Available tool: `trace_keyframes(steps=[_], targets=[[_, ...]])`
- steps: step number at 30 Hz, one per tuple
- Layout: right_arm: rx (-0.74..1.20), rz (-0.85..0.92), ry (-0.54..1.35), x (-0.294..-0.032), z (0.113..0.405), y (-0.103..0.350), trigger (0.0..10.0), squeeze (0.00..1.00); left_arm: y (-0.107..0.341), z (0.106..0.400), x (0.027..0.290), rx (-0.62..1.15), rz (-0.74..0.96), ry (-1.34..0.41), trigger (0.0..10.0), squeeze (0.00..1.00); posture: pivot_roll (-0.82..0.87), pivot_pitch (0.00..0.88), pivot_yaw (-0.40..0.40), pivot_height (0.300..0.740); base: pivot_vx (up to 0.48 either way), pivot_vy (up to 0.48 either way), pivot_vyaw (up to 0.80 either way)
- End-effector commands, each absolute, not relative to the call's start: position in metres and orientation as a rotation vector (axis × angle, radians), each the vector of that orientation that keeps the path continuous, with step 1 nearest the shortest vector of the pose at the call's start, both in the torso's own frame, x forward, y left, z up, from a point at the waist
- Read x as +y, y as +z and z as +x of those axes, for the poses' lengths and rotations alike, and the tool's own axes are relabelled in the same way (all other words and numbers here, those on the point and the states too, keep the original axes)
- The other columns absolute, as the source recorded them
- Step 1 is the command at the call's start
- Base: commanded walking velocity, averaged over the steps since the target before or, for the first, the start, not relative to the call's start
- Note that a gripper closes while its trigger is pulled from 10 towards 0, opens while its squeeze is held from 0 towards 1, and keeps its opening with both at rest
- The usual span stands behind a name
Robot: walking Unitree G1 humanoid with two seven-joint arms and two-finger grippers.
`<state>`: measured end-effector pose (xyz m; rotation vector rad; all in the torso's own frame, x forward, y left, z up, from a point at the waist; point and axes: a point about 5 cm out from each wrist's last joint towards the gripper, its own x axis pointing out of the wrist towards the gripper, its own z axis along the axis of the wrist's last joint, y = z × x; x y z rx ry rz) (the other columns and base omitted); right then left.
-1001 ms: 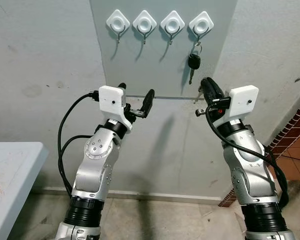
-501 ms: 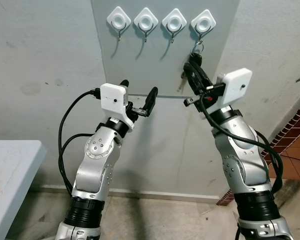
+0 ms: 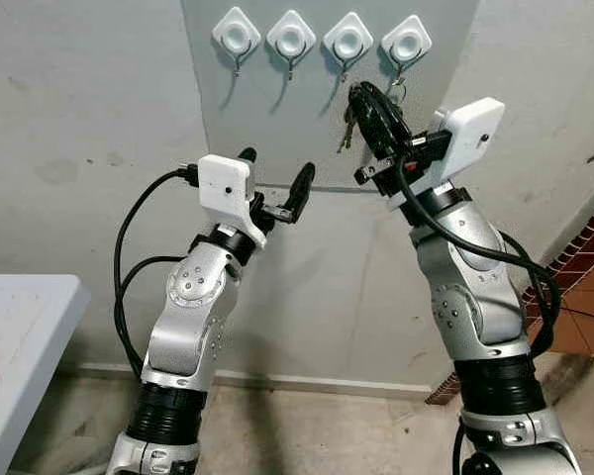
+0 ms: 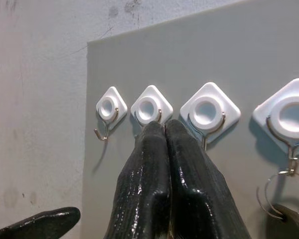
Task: Hang keys on a hook
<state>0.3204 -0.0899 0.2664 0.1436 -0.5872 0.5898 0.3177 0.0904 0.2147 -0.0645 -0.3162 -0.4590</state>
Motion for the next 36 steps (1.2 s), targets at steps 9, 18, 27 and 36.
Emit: trace_keyframes(steps=[9,18,27,36], targets=[[-0.566,0.276,0.626,-0.093,0.333,0.267,10.0,0.00,0.230,0.317,0.082,-0.359,-0.045,-0.503,10.0,0.00,-0.02,0.062,-0.025,0.740,0.000,0.000,0.00],[-0.534,0.392,0.624,-0.104,0.342,0.262,10.0,0.00,0.233,0.317,0.082,-0.365,-0.047,-0.512,10.0,0.00,-0.02,0.065,-0.027,0.740,0.000,0.000,0.00],[-0.525,0.449,0.685,-0.101,0.346,0.264,10.0,0.00,0.236,0.316,0.079,-0.376,-0.040,-0.528,10.0,0.00,-0.01,0.062,-0.027,0.740,0.000,0.000,0.00],[-0.522,0.459,0.752,-0.090,0.348,0.266,10.0,0.00,0.238,0.315,0.077,-0.381,-0.032,-0.540,10.0,0.00,-0.01,0.063,-0.026,0.740,0.000,0.000,0.00]])
